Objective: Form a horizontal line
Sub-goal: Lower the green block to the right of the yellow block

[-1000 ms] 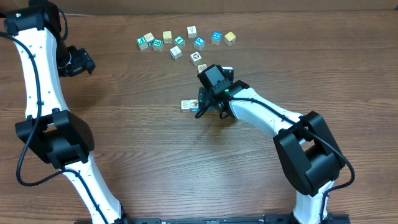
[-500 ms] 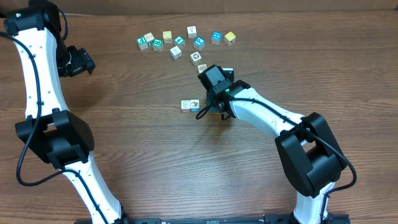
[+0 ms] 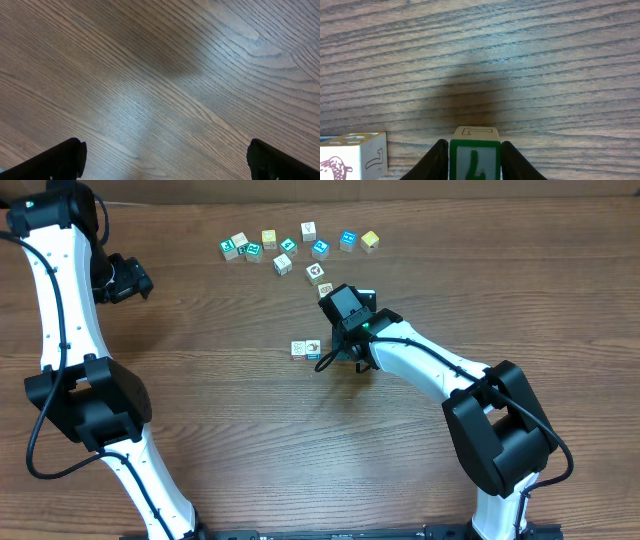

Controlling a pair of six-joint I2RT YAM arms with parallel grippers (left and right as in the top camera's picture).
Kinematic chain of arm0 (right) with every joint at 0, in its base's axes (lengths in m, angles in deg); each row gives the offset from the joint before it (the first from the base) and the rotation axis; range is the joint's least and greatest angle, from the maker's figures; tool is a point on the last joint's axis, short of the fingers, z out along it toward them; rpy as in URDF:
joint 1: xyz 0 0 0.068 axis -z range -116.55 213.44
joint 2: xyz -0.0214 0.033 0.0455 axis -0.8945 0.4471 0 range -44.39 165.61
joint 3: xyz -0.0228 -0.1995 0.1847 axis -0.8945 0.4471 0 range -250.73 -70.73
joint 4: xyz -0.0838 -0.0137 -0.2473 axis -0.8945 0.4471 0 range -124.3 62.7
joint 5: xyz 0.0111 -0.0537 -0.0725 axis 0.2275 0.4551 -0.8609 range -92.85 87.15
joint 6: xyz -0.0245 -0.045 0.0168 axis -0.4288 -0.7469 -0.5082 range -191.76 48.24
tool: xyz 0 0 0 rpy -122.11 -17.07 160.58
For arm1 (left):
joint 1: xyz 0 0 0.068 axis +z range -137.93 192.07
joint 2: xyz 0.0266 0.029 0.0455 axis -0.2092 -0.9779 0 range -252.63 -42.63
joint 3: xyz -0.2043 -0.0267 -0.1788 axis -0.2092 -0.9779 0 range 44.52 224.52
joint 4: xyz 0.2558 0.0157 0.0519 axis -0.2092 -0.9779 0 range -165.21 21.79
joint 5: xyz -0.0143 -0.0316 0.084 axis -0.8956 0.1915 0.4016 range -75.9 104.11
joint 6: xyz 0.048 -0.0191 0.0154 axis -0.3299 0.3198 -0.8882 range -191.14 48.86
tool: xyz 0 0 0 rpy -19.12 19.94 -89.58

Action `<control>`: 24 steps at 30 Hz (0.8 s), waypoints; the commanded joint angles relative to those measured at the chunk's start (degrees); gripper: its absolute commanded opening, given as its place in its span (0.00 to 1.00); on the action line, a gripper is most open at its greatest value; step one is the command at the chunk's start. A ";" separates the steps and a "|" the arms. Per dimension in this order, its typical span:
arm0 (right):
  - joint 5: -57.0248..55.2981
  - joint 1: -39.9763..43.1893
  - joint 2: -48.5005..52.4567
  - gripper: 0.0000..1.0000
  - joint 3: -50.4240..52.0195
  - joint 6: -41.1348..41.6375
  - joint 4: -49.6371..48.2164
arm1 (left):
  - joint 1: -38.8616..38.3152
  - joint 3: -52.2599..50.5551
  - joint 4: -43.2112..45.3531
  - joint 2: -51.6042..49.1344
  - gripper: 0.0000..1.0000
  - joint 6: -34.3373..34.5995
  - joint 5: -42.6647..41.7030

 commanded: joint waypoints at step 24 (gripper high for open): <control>-0.35 0.09 -0.48 0.43 0.24 0.00 -0.11 | -0.55 -0.31 0.09 0.22 0.99 0.81 0.52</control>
